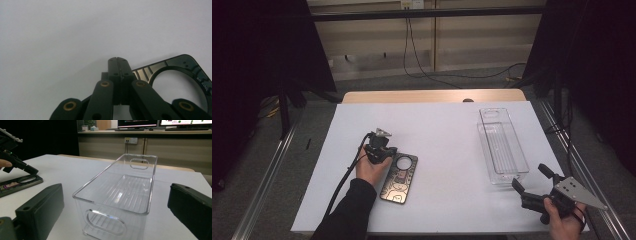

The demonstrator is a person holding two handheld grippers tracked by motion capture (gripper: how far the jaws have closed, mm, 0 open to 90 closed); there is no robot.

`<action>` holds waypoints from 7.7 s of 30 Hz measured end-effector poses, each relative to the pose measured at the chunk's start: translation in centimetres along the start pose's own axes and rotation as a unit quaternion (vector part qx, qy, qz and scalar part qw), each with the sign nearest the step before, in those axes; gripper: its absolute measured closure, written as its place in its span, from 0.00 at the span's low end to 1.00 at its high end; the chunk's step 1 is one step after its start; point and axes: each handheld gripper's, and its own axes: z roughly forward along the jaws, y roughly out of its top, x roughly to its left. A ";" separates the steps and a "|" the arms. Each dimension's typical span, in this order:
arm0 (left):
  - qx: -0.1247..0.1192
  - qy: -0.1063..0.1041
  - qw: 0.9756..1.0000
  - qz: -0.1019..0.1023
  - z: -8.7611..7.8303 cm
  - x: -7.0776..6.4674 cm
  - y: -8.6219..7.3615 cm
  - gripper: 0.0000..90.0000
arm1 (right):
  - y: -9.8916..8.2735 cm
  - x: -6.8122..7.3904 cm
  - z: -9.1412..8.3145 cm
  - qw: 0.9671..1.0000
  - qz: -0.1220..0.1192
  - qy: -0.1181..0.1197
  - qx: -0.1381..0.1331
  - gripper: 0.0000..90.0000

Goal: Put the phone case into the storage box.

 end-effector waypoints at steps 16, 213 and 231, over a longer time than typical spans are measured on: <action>-0.014 -0.014 1.000 0.000 -0.2 -0.6 0.4 1.00 | 0.0 -0.1 -0.2 1.000 0.003 -0.002 -0.002 0.00; -0.032 -0.082 0.994 0.059 -5.6 -6.6 -1.5 0.14 | 0.0 0.2 -0.4 1.000 -0.001 0.004 -0.003 0.00; -0.133 -0.100 0.983 0.081 -8.5 -6.1 -1.8 0.14 | 0.1 0.3 -0.5 1.000 -0.001 0.011 -0.003 0.00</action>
